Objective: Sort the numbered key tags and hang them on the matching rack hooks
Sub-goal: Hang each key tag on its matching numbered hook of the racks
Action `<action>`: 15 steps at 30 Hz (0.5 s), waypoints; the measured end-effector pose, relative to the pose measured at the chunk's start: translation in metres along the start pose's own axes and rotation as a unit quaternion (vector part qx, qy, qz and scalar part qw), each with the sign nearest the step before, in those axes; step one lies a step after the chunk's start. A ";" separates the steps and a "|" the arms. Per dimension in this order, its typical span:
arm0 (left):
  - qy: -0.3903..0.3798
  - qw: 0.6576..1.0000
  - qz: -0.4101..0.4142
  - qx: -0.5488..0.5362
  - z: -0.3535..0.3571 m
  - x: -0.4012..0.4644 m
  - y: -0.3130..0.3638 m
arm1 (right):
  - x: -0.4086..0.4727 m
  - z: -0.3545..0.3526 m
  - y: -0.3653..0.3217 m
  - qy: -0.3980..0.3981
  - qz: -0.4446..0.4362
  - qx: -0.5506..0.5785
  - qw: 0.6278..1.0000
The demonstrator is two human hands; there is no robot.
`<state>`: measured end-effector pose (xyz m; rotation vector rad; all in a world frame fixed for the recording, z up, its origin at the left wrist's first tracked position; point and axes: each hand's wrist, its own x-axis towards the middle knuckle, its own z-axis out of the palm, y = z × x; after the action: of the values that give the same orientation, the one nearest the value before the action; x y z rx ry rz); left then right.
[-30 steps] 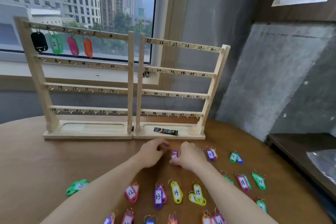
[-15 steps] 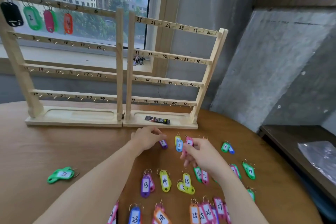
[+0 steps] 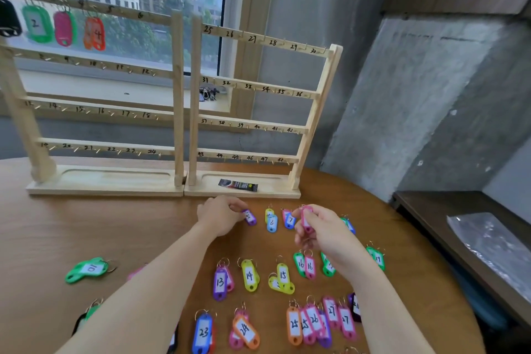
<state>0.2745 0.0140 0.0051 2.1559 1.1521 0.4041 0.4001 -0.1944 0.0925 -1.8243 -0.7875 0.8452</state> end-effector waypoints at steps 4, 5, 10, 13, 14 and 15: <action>0.020 0.999 0.002 0.031 0.002 -0.003 0.003 | -0.010 -0.001 0.000 -0.001 0.011 0.002 1.000; 0.024 0.999 0.003 0.031 0.002 -0.003 0.003 | -0.013 -0.001 0.000 0.000 0.015 0.001 1.000; 0.037 0.999 0.004 0.023 -0.001 -0.008 0.006 | -0.026 0.004 -0.009 -0.002 0.021 -0.006 1.000; 0.029 1.000 0.002 0.002 -0.004 -0.013 0.011 | -0.031 0.010 -0.022 -0.008 0.006 -0.015 1.000; 0.017 1.000 0.002 -0.013 -0.006 -0.015 0.011 | -0.031 0.012 -0.028 -0.007 -0.003 -0.029 1.000; 0.007 1.000 -0.001 -0.031 -0.009 -0.018 0.010 | -0.031 0.015 -0.034 -0.006 -0.013 -0.046 0.999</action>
<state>0.2660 -0.0010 0.0190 2.1025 1.1343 0.4493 0.3658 -0.2001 0.1259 -1.8871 -0.8676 0.8163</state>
